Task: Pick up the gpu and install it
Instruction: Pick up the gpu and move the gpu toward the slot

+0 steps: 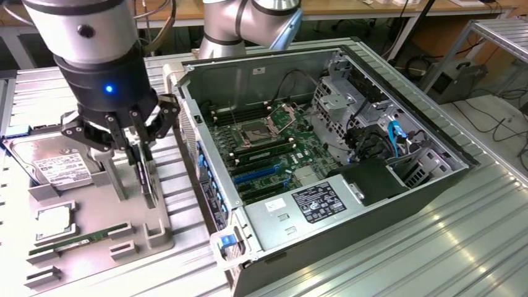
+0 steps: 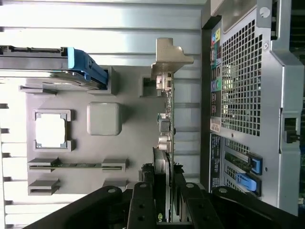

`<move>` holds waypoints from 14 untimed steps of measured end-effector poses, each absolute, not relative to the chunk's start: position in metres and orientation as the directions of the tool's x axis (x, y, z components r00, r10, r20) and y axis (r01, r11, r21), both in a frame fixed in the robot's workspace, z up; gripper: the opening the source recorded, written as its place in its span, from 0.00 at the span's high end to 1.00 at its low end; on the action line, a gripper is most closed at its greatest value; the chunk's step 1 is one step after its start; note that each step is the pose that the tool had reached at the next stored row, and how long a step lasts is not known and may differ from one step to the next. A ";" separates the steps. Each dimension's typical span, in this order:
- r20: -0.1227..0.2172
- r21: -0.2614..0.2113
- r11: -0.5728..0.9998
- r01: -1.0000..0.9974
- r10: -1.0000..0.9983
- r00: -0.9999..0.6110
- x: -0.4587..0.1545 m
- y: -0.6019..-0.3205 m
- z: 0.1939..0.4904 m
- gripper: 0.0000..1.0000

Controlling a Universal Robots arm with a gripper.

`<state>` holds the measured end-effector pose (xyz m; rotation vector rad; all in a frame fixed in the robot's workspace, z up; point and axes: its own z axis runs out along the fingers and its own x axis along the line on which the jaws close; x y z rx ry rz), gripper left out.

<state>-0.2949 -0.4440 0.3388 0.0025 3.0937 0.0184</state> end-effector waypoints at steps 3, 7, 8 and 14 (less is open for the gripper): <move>-0.048 0.012 1.000 0.001 0.002 -0.999 -0.292 -0.446 0.356 0.74; -0.046 0.012 1.000 0.001 0.002 -0.999 -0.283 -0.449 0.377 0.74; -0.045 0.012 1.000 0.001 0.002 -0.999 -0.280 -0.450 0.384 0.74; -0.037 0.012 1.000 0.001 0.002 -0.999 -0.255 -0.458 0.416 0.74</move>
